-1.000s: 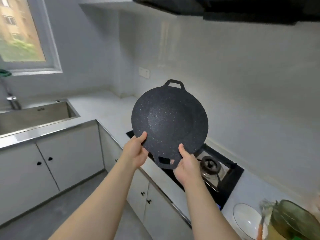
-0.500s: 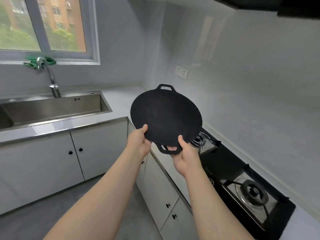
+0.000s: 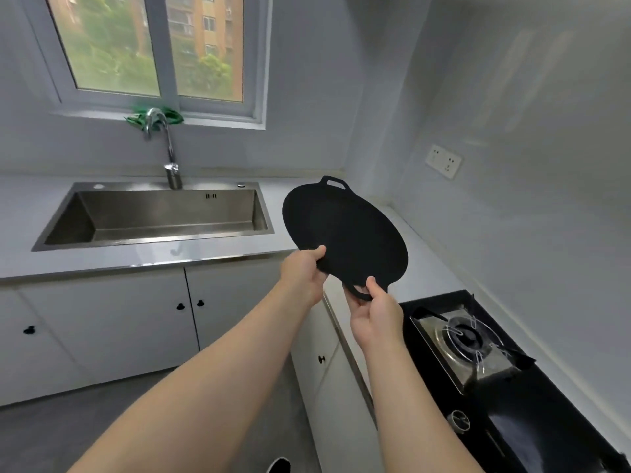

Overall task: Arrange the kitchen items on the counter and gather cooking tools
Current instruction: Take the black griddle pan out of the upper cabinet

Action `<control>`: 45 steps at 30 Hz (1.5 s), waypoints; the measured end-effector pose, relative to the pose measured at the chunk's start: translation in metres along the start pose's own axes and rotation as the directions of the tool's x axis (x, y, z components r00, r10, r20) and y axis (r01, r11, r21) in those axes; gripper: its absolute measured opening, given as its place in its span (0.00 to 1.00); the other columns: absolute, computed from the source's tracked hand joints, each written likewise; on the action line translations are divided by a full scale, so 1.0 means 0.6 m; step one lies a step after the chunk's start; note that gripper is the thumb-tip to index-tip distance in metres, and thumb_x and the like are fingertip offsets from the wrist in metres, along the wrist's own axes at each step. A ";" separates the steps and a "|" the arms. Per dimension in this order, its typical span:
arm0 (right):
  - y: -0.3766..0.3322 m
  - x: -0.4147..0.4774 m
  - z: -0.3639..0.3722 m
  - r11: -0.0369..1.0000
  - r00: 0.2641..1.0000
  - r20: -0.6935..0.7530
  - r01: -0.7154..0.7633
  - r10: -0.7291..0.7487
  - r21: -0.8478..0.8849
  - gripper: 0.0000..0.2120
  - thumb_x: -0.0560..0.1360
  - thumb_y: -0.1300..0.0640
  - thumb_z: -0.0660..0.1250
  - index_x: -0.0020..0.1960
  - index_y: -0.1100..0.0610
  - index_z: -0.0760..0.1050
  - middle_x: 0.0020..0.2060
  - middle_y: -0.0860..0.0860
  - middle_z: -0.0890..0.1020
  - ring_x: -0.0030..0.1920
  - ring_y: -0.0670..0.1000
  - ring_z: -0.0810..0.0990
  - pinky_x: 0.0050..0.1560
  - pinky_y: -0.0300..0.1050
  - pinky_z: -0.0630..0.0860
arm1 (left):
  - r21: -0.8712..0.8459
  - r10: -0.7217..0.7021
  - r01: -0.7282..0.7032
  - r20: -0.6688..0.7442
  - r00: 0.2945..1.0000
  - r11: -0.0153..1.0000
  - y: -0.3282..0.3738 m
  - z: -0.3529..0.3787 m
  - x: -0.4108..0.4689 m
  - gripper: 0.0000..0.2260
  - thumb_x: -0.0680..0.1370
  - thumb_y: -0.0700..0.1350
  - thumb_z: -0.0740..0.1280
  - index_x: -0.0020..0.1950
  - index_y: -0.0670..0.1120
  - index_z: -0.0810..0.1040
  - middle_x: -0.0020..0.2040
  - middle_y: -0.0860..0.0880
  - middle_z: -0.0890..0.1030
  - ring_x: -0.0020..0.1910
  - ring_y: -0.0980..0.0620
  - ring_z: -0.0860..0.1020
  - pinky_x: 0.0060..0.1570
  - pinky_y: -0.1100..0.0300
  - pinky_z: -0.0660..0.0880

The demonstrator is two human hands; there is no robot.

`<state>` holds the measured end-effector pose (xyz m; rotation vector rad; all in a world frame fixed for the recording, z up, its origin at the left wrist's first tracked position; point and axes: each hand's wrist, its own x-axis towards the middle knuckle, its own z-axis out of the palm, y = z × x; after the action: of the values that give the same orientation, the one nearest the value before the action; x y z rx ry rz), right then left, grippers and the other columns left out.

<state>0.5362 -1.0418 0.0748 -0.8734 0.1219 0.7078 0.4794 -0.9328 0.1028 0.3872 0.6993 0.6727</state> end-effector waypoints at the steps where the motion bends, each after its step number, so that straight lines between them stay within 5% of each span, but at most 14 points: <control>1: -0.005 0.030 0.015 1.000 1.000 0.012 -0.001 0.001 -0.007 0.11 0.81 0.65 0.62 0.62 0.66 0.74 0.56 0.64 0.82 0.56 0.60 0.83 0.47 0.51 0.83 | 0.029 0.010 -0.010 0.000 1.000 1.000 0.014 0.009 0.031 0.12 0.78 0.29 0.64 0.61 0.36 0.77 0.58 0.40 0.82 0.48 0.45 0.83 0.44 0.54 0.81; 13: -0.046 0.318 0.159 0.971 0.998 0.057 0.042 -0.029 -0.236 0.10 0.80 0.66 0.63 0.60 0.64 0.77 0.55 0.66 0.82 0.59 0.66 0.80 0.51 0.55 0.83 | 0.322 0.110 -0.057 -0.149 0.983 0.945 0.224 0.067 0.347 0.13 0.76 0.36 0.72 0.60 0.39 0.77 0.51 0.43 0.83 0.49 0.47 0.83 0.57 0.53 0.79; 17: -0.046 0.394 0.193 0.964 0.999 0.022 0.035 -0.030 -0.262 0.11 0.79 0.66 0.63 0.60 0.67 0.77 0.56 0.67 0.82 0.56 0.64 0.83 0.50 0.57 0.83 | 0.554 0.187 -0.034 -0.222 0.957 0.832 0.307 0.073 0.453 0.18 0.75 0.40 0.73 0.63 0.40 0.75 0.60 0.43 0.79 0.52 0.45 0.80 0.60 0.50 0.77; 22: -0.041 0.480 0.238 0.949 0.999 -0.022 0.023 -0.032 -0.316 0.07 0.79 0.66 0.63 0.53 0.67 0.78 0.47 0.64 0.83 0.52 0.63 0.83 0.46 0.55 0.83 | 0.807 0.111 0.094 -0.194 0.975 0.583 0.403 0.086 0.603 0.25 0.77 0.45 0.72 0.70 0.38 0.70 0.71 0.38 0.72 0.67 0.39 0.75 0.66 0.47 0.73; 26: -0.041 0.536 0.268 0.943 0.997 -0.055 0.026 -0.047 -0.333 0.08 0.78 0.67 0.62 0.53 0.65 0.80 0.42 0.60 0.85 0.43 0.57 0.85 0.52 0.59 0.81 | 0.886 0.040 0.081 -0.111 0.993 0.457 0.439 0.097 0.714 0.24 0.79 0.50 0.69 0.70 0.39 0.70 0.68 0.39 0.74 0.62 0.39 0.77 0.63 0.47 0.75; 31: -0.035 0.593 0.285 0.919 0.986 -0.158 -0.012 -0.055 -0.394 0.06 0.78 0.67 0.63 0.43 0.63 0.76 0.25 0.53 0.73 0.27 0.51 0.76 0.48 0.57 0.81 | 0.886 -0.190 0.131 -0.050 0.981 0.445 0.455 0.112 0.832 0.24 0.81 0.57 0.65 0.68 0.40 0.68 0.60 0.41 0.79 0.54 0.41 0.81 0.60 0.48 0.77; 35: -0.028 0.634 0.269 0.912 0.967 -0.255 -0.076 -0.032 -0.404 0.04 0.76 0.67 0.65 0.43 0.63 0.76 0.26 0.54 0.73 0.26 0.51 0.74 0.48 0.57 0.81 | 0.905 -0.339 0.171 -0.031 0.940 0.390 0.432 0.126 0.883 0.11 0.83 0.50 0.63 0.52 0.43 0.75 0.45 0.43 0.81 0.41 0.46 0.81 0.42 0.55 0.78; 40: -0.037 0.684 0.233 0.920 0.955 -0.294 -0.144 0.034 -0.363 0.09 0.78 0.68 0.64 0.54 0.67 0.80 0.40 0.57 0.85 0.40 0.54 0.83 0.61 0.55 0.77 | 0.904 -0.377 0.218 -0.069 0.924 0.368 0.392 0.117 0.958 0.07 0.83 0.45 0.64 0.56 0.43 0.77 0.48 0.41 0.80 0.41 0.45 0.81 0.40 0.55 0.79; 42: -0.046 0.717 0.216 0.901 0.940 -0.331 -0.210 0.080 -0.379 0.08 0.78 0.67 0.64 0.55 0.67 0.80 0.41 0.58 0.85 0.41 0.54 0.84 0.52 0.51 0.83 | 0.911 -0.349 0.209 -0.078 0.934 0.356 0.371 0.115 0.990 0.07 0.83 0.43 0.62 0.57 0.42 0.76 0.46 0.42 0.79 0.41 0.45 0.81 0.39 0.55 0.78; 45: -0.056 0.763 0.192 0.835 0.906 -0.408 -0.311 0.116 -0.453 0.04 0.78 0.66 0.66 0.45 0.64 0.78 0.31 0.54 0.79 0.32 0.51 0.82 0.40 0.48 0.83 | 0.933 -0.304 0.162 -0.060 0.951 0.322 0.342 0.114 1.028 0.05 0.84 0.41 0.61 0.56 0.41 0.75 0.43 0.43 0.78 0.39 0.46 0.80 0.38 0.56 0.77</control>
<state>0.8876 -0.7343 0.0001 -1.5238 0.3867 0.7988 0.7900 -0.3715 -0.0226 1.3794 0.9573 -0.1448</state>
